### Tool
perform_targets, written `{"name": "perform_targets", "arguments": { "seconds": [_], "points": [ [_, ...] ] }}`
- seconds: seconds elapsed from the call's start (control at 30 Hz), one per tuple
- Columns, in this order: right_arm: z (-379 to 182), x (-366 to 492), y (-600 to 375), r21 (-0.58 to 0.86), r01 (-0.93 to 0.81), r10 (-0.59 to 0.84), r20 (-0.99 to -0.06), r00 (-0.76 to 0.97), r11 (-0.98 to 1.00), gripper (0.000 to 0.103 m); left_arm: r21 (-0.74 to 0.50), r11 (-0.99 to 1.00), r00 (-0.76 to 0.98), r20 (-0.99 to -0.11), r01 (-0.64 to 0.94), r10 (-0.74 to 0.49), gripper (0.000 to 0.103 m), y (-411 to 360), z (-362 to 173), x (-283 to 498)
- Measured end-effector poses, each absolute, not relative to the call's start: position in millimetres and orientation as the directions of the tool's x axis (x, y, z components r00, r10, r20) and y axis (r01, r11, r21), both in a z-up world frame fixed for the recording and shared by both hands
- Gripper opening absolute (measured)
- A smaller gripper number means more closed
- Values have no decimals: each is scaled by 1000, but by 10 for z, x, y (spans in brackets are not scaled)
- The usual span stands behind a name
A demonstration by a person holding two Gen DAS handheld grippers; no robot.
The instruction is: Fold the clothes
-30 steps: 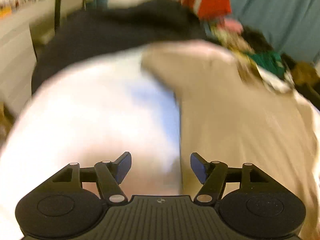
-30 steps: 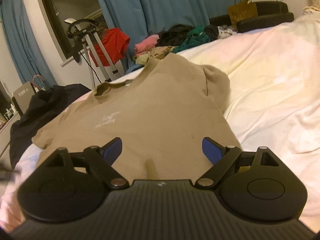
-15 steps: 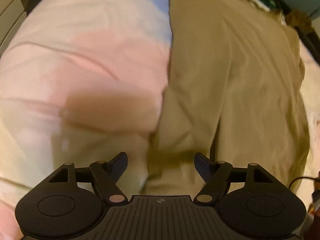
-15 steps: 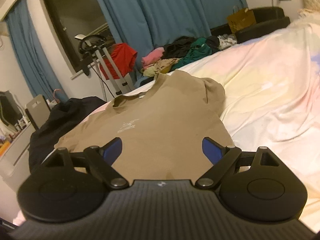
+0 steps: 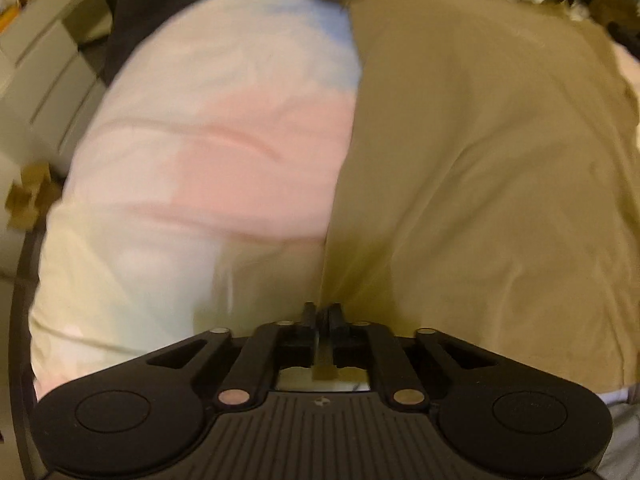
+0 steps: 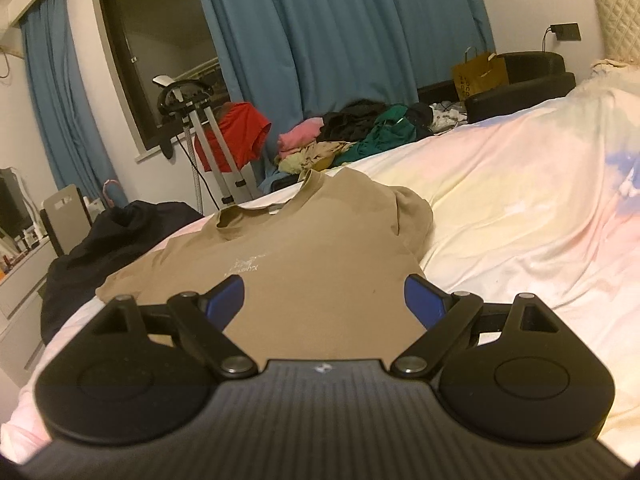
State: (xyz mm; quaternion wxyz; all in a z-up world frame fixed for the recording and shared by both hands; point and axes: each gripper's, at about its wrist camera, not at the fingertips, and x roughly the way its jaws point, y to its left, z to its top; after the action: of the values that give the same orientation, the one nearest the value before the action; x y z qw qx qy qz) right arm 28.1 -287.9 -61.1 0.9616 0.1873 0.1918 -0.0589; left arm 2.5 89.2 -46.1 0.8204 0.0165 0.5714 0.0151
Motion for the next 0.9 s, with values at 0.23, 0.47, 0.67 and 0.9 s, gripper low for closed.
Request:
{"name": "perform_targets", "arguments": {
  "seconds": [0.23, 0.47, 0.67, 0.9],
  "points": [
    [-581, 258, -2860, 318, 175, -49, -367, 929, 932, 88, -1, 1000, 610, -792, 28, -18, 74, 539, -39, 1],
    [-498, 222, -2802, 297, 129, -36, -300, 953, 946, 88, -71, 995, 784, -614, 66, -96, 88, 64, 236, 225],
    [-534, 331, -2895, 330, 155, -46, -316, 947, 931, 89, -102, 991, 858, -498, 90, -129, 102, -295, 206, 389],
    [-602, 1001, -3419, 467, 207, -37, -348, 937, 860, 88, -129, 982, 859, -477, 138, -183, 102, -397, -210, 483]
  ]
}}
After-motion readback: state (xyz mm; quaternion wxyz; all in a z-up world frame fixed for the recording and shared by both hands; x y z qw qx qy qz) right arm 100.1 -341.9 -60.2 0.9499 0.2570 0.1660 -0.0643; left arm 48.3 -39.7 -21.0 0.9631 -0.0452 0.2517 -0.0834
